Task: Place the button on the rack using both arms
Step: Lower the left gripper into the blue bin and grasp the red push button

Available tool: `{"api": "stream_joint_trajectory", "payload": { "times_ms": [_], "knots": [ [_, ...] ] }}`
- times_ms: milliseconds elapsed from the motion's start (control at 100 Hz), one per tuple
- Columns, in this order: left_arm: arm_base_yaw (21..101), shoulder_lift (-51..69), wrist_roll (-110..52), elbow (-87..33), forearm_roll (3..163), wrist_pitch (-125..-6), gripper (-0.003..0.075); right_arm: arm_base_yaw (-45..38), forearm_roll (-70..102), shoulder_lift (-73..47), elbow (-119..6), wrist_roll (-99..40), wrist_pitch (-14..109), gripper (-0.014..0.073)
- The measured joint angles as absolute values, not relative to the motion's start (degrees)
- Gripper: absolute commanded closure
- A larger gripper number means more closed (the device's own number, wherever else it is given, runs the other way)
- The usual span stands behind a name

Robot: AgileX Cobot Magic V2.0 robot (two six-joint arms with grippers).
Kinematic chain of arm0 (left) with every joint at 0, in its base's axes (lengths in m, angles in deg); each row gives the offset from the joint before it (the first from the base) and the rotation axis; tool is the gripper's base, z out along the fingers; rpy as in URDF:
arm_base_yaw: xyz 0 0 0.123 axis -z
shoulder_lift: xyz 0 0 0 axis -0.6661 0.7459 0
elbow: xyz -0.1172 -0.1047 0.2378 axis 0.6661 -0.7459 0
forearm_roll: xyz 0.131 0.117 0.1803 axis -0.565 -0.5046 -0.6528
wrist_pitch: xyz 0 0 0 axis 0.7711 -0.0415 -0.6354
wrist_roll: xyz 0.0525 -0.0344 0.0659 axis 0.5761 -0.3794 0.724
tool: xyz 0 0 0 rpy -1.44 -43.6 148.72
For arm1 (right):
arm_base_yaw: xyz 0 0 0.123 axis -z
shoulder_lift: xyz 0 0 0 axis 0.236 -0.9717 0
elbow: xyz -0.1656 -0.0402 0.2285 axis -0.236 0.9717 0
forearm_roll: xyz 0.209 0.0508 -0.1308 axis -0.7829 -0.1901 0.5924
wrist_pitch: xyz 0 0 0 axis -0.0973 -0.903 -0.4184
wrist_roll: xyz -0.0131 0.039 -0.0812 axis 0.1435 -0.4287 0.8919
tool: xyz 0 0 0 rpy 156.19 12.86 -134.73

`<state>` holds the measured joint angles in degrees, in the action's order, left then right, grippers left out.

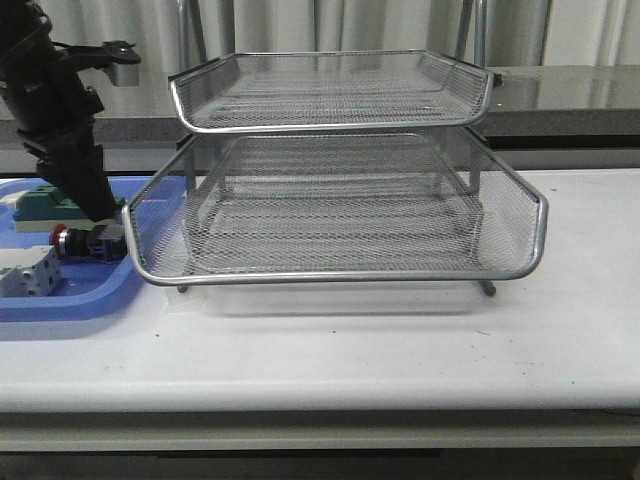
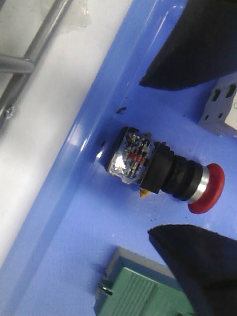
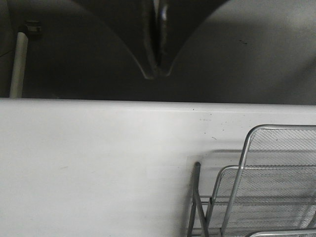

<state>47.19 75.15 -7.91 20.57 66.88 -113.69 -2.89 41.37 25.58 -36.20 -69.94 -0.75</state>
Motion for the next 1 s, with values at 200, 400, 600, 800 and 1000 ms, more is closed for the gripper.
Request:
{"api": "stream_joint_trajectory", "payload": {
  "times_ms": [200, 400, 600, 800, 1000],
  "knots": [
    [47.41, 77.53, -6.65, 21.45, 65.44, -113.78, 0.0176, -2.89, 41.37, 25.58, -36.20, -69.94, -0.75, 0.0663],
    [47.41, 77.90, -6.11, 21.45, 63.99, -113.06, 0.0176, -2.89, 41.37, 25.58, -36.20, -69.94, -0.75, 0.0663],
    [47.41, 77.90, -4.25, 21.59, 63.94, -111.60, 0.0176, -2.89, 41.37, 25.58, -36.20, -69.94, -0.75, 0.0663],
    [47.41, 77.90, -3.99, 21.59, 63.84, -111.60, 0.0176, -2.89, 41.37, 25.58, -36.20, -69.94, -0.75, 0.0663],
    [47.41, 77.91, -3.79, 21.59, 63.80, -111.49, 0.0176, -2.89, 41.37, 25.58, -36.20, -69.94, -0.75, 0.0663]
  ]
}}
